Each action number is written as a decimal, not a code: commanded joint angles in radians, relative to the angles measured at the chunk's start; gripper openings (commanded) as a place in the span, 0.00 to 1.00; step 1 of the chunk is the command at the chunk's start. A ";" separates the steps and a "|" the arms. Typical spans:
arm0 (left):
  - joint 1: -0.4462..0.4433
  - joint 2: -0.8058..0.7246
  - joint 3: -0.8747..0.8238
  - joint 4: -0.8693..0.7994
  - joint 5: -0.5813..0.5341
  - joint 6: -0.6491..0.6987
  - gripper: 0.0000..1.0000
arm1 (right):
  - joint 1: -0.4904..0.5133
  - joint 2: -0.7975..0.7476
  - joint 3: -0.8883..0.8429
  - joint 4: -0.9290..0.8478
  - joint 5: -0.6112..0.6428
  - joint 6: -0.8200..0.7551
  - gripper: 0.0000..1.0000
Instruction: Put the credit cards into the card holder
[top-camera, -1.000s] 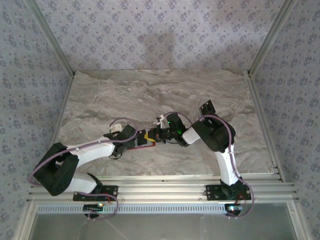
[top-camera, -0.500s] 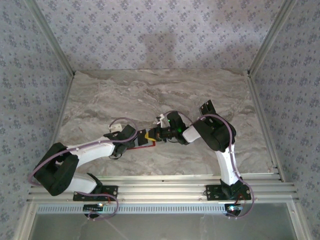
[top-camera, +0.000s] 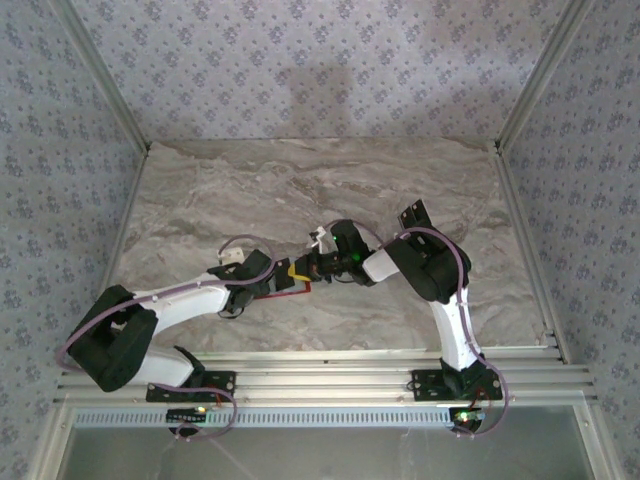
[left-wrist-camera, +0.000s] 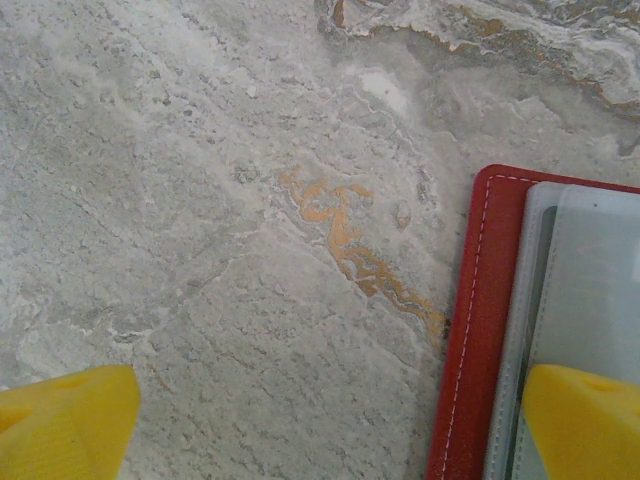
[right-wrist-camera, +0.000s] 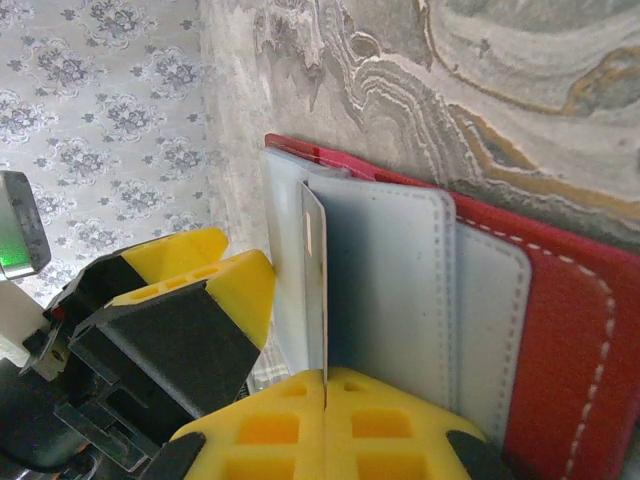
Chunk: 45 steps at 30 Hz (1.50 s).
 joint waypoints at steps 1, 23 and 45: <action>0.000 0.025 -0.023 -0.101 0.002 -0.003 0.99 | 0.017 0.058 -0.004 -0.062 0.050 0.032 0.00; -0.003 0.012 -0.018 -0.101 0.020 -0.006 0.99 | 0.057 0.019 0.087 -0.355 0.091 -0.078 0.09; 0.137 -0.103 0.087 -0.118 0.166 0.126 0.99 | 0.015 -0.165 0.048 -0.692 0.260 -0.234 0.48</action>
